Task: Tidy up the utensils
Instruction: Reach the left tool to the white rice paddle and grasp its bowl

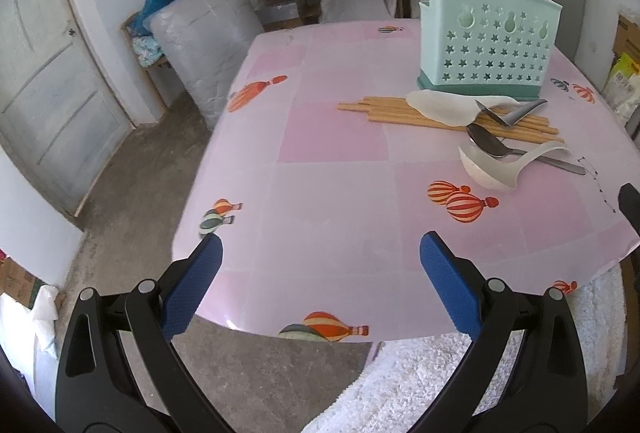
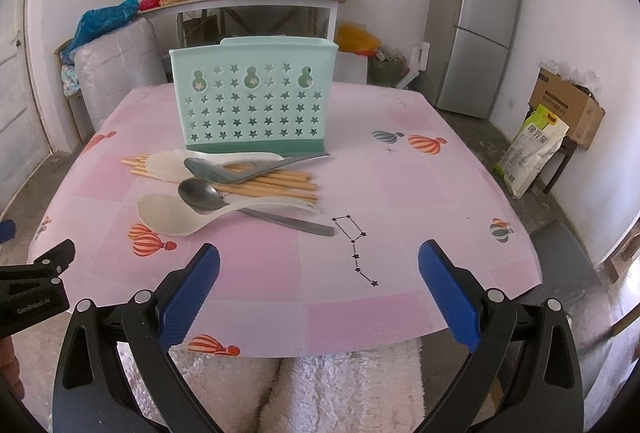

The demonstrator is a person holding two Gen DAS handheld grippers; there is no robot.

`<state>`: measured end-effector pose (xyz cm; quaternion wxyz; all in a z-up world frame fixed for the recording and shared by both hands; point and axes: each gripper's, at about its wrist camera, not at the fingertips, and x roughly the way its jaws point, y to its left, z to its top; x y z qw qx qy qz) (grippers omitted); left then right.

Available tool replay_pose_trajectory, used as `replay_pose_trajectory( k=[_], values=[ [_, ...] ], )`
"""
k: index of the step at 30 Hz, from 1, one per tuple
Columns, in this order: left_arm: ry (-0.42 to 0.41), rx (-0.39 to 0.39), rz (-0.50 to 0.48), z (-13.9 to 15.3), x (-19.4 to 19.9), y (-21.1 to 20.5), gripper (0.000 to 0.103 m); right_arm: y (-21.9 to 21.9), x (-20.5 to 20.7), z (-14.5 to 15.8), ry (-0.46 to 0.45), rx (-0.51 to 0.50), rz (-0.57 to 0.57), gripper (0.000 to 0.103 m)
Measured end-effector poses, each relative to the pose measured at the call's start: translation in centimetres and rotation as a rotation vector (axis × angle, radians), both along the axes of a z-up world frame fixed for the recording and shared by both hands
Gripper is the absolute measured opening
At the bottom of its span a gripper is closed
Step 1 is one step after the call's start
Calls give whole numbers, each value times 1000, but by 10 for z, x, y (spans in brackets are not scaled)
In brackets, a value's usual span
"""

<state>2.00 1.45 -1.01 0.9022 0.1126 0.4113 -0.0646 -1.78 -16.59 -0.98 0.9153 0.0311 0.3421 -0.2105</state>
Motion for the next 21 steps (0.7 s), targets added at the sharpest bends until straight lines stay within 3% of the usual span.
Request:
replay_pose_trajectory(
  k=[6, 11, 15, 21],
  values=[
    [24, -115, -67, -2, 18, 4, 96, -1, 7, -13, 21, 13, 4, 97],
    [70, -298, -163, 0, 37, -4, 96, -5, 18, -28, 61, 36, 12, 97],
    [89, -310, -239, -9, 48, -25, 96, -10, 25, -42, 91, 62, 17, 97],
    [113, -227, -316, -36, 62, -61, 96, -17, 30, -58, 118, 78, 19, 97]
  ],
)
